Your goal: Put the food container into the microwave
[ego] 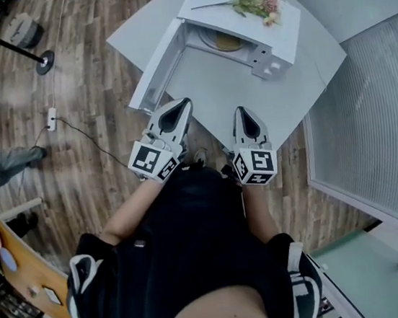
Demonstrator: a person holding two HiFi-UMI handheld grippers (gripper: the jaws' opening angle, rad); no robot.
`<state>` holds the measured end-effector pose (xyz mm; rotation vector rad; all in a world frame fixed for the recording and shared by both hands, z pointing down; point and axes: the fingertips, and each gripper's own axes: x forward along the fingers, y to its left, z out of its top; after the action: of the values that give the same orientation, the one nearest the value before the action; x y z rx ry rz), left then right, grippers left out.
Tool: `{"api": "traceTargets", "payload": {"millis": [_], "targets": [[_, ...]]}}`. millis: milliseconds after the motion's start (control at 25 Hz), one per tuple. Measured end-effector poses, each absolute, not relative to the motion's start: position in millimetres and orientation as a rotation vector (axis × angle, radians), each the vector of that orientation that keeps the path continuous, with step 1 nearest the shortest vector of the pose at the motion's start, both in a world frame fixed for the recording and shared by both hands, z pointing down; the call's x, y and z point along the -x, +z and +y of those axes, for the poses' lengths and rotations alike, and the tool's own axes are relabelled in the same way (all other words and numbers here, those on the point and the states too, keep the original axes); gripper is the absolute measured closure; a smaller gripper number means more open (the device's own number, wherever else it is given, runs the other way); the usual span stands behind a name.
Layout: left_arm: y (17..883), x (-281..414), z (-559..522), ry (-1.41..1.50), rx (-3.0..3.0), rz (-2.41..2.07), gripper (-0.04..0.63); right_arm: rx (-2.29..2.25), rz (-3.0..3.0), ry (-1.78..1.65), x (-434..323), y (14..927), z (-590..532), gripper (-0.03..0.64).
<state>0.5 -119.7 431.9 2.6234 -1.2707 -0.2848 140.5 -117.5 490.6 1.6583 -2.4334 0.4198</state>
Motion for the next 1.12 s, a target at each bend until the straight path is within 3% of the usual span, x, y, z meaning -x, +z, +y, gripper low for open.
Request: {"api": "traceTargets", "payload": {"millis": [1120], "targets": [[428,25,-116,-0.316,-2.639,-1.227,0.572,-1.745,-2.416,0.416,-117,477,-111,0.592]]}}
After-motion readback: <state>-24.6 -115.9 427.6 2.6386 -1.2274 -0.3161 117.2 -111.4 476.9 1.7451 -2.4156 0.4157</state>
